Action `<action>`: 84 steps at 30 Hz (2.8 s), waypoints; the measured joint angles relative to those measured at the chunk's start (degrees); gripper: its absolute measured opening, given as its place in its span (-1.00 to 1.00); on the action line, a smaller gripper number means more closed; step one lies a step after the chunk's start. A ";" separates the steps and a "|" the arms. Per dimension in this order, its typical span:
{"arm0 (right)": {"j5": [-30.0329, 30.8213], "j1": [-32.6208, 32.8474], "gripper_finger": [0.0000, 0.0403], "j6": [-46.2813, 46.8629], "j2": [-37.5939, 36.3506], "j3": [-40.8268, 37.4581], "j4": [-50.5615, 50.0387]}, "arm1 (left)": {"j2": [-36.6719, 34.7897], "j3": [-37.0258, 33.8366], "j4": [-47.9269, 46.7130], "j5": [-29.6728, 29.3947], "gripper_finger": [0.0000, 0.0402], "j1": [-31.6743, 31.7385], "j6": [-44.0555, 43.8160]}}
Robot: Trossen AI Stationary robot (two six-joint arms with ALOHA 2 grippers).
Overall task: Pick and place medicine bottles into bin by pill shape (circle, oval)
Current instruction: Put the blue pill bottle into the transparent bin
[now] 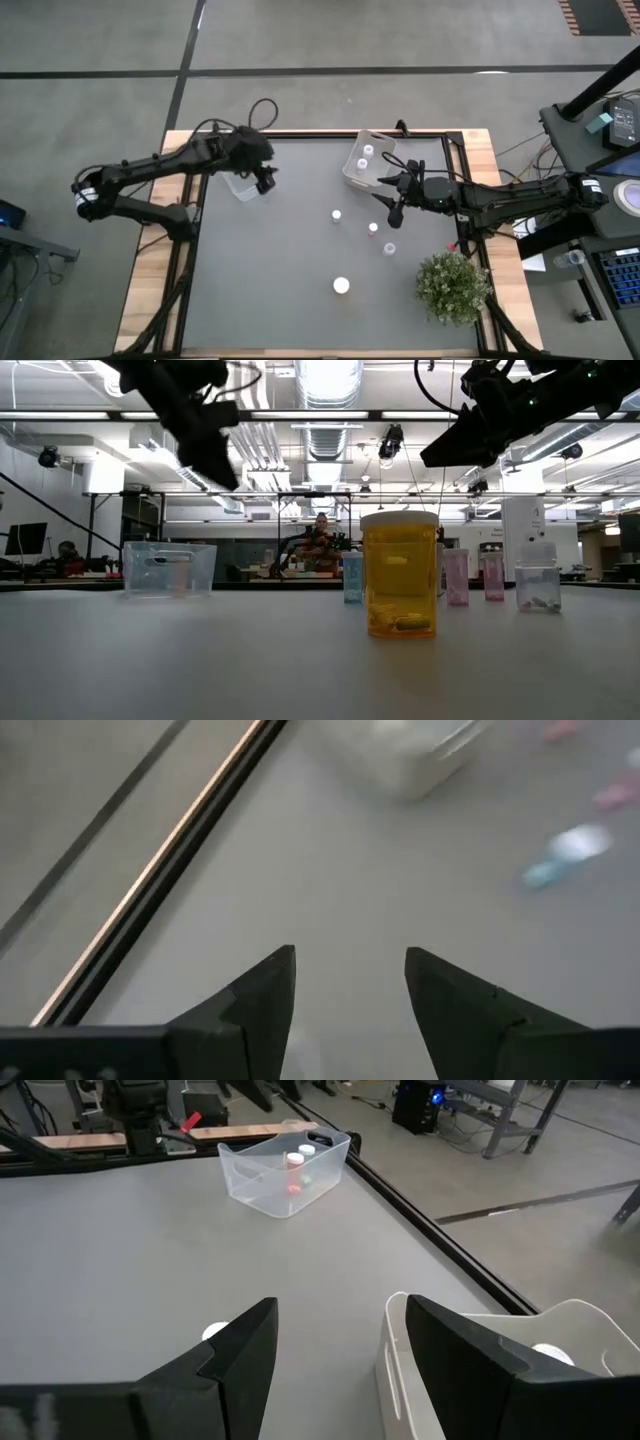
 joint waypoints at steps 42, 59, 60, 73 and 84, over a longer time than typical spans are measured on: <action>-0.02 0.00 0.07 -1.16 0.00 0.00 -0.48 | 37.73 9.86 31.97 1.37 0.16 -21.87 1.84; -0.02 0.00 0.07 -1.53 0.00 0.00 -0.50 | 40.42 9.51 32.14 -2.08 0.16 -21.76 1.64; -0.02 0.00 0.07 -1.53 0.00 0.02 -0.50 | 40.43 9.51 31.89 -2.08 0.16 -21.76 1.64; -0.02 0.00 0.07 -1.57 0.00 0.01 -0.50 | 40.36 10.04 25.16 -1.85 0.16 -22.30 -20.87; -0.02 0.00 0.07 -2.01 -0.02 0.01 -0.48 | 42.78 13.17 21.59 -9.21 0.08 -25.42 -31.57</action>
